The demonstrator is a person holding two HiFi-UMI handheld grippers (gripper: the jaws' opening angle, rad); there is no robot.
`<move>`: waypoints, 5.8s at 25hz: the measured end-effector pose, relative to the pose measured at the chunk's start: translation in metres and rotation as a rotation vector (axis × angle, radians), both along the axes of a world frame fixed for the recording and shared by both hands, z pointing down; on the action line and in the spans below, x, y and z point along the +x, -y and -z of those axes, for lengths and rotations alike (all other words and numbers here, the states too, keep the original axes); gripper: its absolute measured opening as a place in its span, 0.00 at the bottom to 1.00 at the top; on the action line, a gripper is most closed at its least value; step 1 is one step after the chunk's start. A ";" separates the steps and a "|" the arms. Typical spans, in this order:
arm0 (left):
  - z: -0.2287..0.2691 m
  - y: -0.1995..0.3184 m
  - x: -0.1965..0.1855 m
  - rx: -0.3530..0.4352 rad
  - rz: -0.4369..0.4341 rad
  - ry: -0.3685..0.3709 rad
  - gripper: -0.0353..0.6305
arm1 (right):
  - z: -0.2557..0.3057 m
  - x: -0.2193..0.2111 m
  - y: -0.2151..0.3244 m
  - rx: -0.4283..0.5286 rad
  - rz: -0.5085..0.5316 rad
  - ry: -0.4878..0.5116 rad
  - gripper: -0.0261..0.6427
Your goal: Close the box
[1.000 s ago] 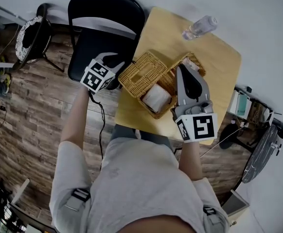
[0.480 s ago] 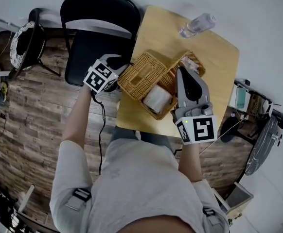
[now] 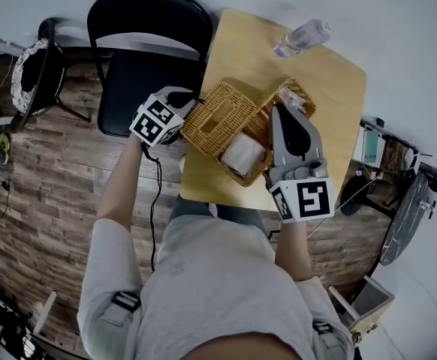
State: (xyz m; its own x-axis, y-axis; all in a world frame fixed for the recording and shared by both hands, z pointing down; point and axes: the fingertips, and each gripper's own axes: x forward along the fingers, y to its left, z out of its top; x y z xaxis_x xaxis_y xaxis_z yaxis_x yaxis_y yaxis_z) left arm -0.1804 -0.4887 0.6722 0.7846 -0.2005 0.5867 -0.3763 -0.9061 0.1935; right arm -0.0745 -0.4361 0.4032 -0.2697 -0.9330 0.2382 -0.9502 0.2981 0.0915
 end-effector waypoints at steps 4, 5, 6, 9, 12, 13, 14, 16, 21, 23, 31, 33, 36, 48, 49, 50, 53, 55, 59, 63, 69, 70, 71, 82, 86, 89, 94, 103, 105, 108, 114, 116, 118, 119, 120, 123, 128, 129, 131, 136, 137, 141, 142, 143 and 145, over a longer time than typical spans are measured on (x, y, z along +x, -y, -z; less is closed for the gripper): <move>0.007 0.000 -0.003 -0.013 0.032 -0.040 0.15 | 0.001 -0.002 -0.001 0.001 0.002 -0.004 0.06; 0.009 0.001 -0.004 -0.015 0.041 -0.050 0.15 | 0.002 -0.003 -0.001 0.003 0.004 -0.004 0.06; 0.012 0.000 -0.006 -0.017 0.046 -0.056 0.15 | 0.003 -0.004 -0.001 0.005 0.007 -0.003 0.06; 0.019 -0.001 -0.008 -0.016 0.058 -0.066 0.15 | 0.006 -0.006 -0.001 0.014 0.018 0.000 0.06; 0.029 -0.002 -0.007 -0.018 0.073 -0.093 0.15 | 0.009 -0.008 -0.001 0.023 0.029 0.000 0.06; 0.033 -0.003 -0.006 -0.015 0.075 -0.101 0.15 | 0.011 -0.008 -0.001 0.026 0.033 0.000 0.06; 0.037 -0.004 -0.005 -0.010 0.076 -0.106 0.15 | 0.012 -0.008 -0.001 0.030 0.037 0.000 0.06; 0.045 -0.005 -0.004 0.003 0.082 -0.115 0.15 | 0.014 -0.006 -0.003 0.038 0.044 0.003 0.06; 0.067 -0.009 -0.002 0.036 0.124 -0.136 0.15 | 0.025 0.004 -0.010 0.066 0.062 0.025 0.06; 0.079 -0.009 -0.001 0.049 0.148 -0.146 0.15 | 0.031 0.008 -0.014 0.080 0.074 0.031 0.06; 0.127 -0.017 -0.005 0.110 0.236 -0.182 0.15 | 0.053 0.024 -0.033 0.137 0.112 0.054 0.06; 0.140 -0.022 -0.003 0.128 0.250 -0.185 0.15 | 0.058 0.030 -0.040 0.149 0.122 0.062 0.06; 0.158 -0.032 0.002 0.153 0.265 -0.183 0.15 | 0.065 0.039 -0.051 0.163 0.133 0.077 0.06; 0.215 -0.069 0.025 0.213 0.309 -0.192 0.15 | 0.087 0.071 -0.088 0.221 0.170 0.129 0.06; 0.218 -0.072 0.027 0.214 0.312 -0.196 0.15 | 0.088 0.073 -0.091 0.225 0.174 0.134 0.06; 0.221 -0.075 0.029 0.214 0.314 -0.200 0.15 | 0.090 0.075 -0.093 0.230 0.177 0.139 0.06; 0.230 -0.085 0.036 0.217 0.317 -0.208 0.15 | 0.095 0.081 -0.100 0.242 0.189 0.148 0.06; 0.234 -0.092 0.042 0.221 0.319 -0.212 0.15 | 0.098 0.086 -0.105 0.250 0.196 0.153 0.06; 0.240 -0.109 0.054 0.227 0.322 -0.219 0.15 | 0.101 0.095 -0.116 0.261 0.213 0.163 0.06; 0.242 -0.126 0.066 0.228 0.323 -0.221 0.15 | 0.104 0.103 -0.127 0.270 0.228 0.171 0.06; 0.234 -0.153 0.089 0.217 0.322 -0.217 0.15 | 0.105 0.116 -0.145 0.279 0.248 0.178 0.06; 0.233 -0.157 0.092 0.215 0.322 -0.215 0.15 | 0.106 0.118 -0.148 0.280 0.250 0.179 0.06; 0.231 -0.161 0.096 0.212 0.322 -0.213 0.15 | 0.106 0.120 -0.150 0.280 0.253 0.180 0.06; 0.200 -0.188 0.123 0.182 0.347 -0.181 0.15 | 0.100 0.144 -0.170 0.275 0.260 0.185 0.06; 0.191 -0.194 0.129 0.175 0.359 -0.174 0.15 | 0.098 0.150 -0.173 0.272 0.262 0.186 0.06; 0.184 -0.198 0.133 0.164 0.368 -0.172 0.15 | 0.097 0.153 -0.176 0.273 0.263 0.189 0.06; 0.173 -0.206 0.136 0.139 0.385 -0.174 0.15 | 0.096 0.155 -0.182 0.273 0.263 0.191 0.06; 0.154 -0.212 0.140 0.112 0.403 -0.169 0.15 | 0.091 0.159 -0.190 0.267 0.255 0.187 0.06; 0.150 -0.212 0.140 0.107 0.406 -0.165 0.15 | 0.089 0.161 -0.192 0.265 0.251 0.186 0.06; 0.144 -0.213 0.142 0.098 0.410 -0.156 0.15 | 0.088 0.165 -0.194 0.261 0.245 0.183 0.06; 0.132 -0.215 0.144 0.086 0.421 -0.134 0.15 | 0.086 0.170 -0.197 0.258 0.239 0.180 0.06; 0.130 -0.215 0.145 0.080 0.428 -0.128 0.15 | 0.086 0.173 -0.198 0.255 0.238 0.179 0.06; 0.127 -0.216 0.146 0.076 0.433 -0.123 0.15 | 0.084 0.175 -0.199 0.253 0.237 0.179 0.06; 0.125 -0.216 0.146 0.074 0.436 -0.120 0.15 | 0.084 0.176 -0.200 0.253 0.237 0.179 0.06; 0.123 -0.216 0.147 0.074 0.439 -0.117 0.15 | 0.083 0.177 -0.201 0.252 0.238 0.179 0.06; 0.119 -0.216 0.147 0.077 0.451 -0.103 0.15 | 0.081 0.178 -0.202 0.249 0.241 0.178 0.06; 0.116 -0.214 0.146 0.073 0.466 -0.090 0.15 | 0.079 0.179 -0.202 0.242 0.245 0.181 0.06; 0.115 -0.213 0.146 0.072 0.468 -0.086 0.15 | 0.079 0.179 -0.202 0.241 0.246 0.181 0.06; 0.112 -0.213 0.147 0.071 0.467 -0.074 0.15 | 0.079 0.177 -0.201 0.240 0.249 0.181 0.06; 0.107 -0.215 0.149 0.078 0.458 -0.051 0.15 | 0.080 0.175 -0.199 0.240 0.247 0.181 0.06; 0.107 -0.215 0.149 0.081 0.455 -0.050 0.15 | 0.080 0.175 -0.199 0.241 0.245 0.180 0.06; 0.106 -0.215 0.151 0.094 0.443 -0.039 0.15 | 0.082 0.168 -0.197 0.244 0.240 0.176 0.06; 0.106 -0.216 0.152 0.093 0.438 -0.038 0.16 | 0.082 0.165 -0.198 0.244 0.239 0.175 0.06; 0.106 -0.217 0.153 0.089 0.432 -0.040 0.17 | 0.083 0.163 -0.198 0.244 0.239 0.174 0.06; 0.107 -0.220 0.155 0.076 0.414 -0.050 0.27 | 0.084 0.157 -0.200 0.244 0.236 0.171 0.06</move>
